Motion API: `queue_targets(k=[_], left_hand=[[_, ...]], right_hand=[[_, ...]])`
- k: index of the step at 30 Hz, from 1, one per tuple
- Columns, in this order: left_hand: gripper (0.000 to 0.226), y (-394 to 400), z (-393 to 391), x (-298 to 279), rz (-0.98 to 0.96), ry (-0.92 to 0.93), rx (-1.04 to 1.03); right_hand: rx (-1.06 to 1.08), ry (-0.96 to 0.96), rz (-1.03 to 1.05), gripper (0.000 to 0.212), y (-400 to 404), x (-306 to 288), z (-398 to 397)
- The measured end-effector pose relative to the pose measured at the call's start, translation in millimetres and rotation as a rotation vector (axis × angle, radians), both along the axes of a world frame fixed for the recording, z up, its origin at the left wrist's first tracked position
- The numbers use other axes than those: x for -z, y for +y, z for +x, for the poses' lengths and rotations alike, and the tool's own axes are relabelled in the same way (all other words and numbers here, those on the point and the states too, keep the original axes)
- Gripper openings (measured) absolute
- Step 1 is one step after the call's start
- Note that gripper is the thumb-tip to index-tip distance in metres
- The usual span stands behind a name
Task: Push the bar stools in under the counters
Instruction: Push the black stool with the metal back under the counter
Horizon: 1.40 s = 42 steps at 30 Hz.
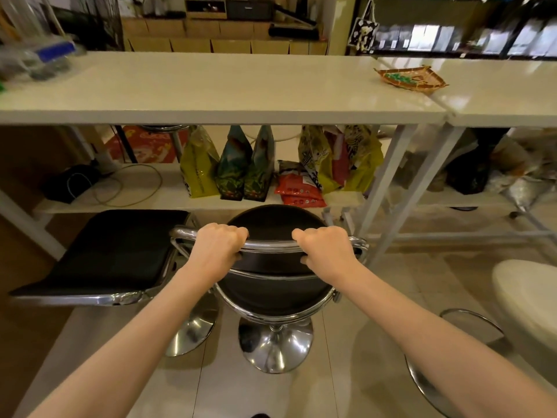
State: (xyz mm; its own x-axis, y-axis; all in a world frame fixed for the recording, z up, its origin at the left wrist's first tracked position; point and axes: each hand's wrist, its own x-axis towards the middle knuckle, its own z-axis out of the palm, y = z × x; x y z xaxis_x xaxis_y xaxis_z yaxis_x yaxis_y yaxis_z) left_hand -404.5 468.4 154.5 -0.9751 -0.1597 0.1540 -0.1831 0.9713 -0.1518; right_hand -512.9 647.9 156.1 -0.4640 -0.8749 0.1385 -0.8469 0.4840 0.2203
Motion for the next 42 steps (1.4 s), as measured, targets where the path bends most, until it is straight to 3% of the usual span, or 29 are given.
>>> queue_targets(k=[3,8,13,24,32,42], left_hand=[[0.021,-1.7,-18.2,-0.5,-0.005,0.037,0.020],[0.040,-12.9,-47.7,-7.2,-0.058,0.050,0.084],[0.021,-37.7,-77.2,-2.7,-0.021,0.043,0.041],[0.019,-60.9,-134.8,-0.5,-0.003,0.000,0.038],[0.020,-72.3,-143.5,2.2,0.016,0.017,0.111],[0.020,-51.8,-147.8,3.8,-0.018,0.009,0.116]], right_hand=[[-0.012,0.000,-0.006,0.022,-3.7,-1.9,-20.7],[-0.020,-0.005,-0.033,0.025,-15.1,-3.7,-53.6],[-0.048,0.031,-0.044,0.027,-36.8,-5.7,-85.1],[-0.055,0.081,-0.080,0.051,-63.1,-9.0,-139.7],[-0.062,0.054,-0.042,0.035,-68.1,-0.6,-155.7],[-0.028,0.011,0.078,0.036,-55.0,-11.2,-168.8]])
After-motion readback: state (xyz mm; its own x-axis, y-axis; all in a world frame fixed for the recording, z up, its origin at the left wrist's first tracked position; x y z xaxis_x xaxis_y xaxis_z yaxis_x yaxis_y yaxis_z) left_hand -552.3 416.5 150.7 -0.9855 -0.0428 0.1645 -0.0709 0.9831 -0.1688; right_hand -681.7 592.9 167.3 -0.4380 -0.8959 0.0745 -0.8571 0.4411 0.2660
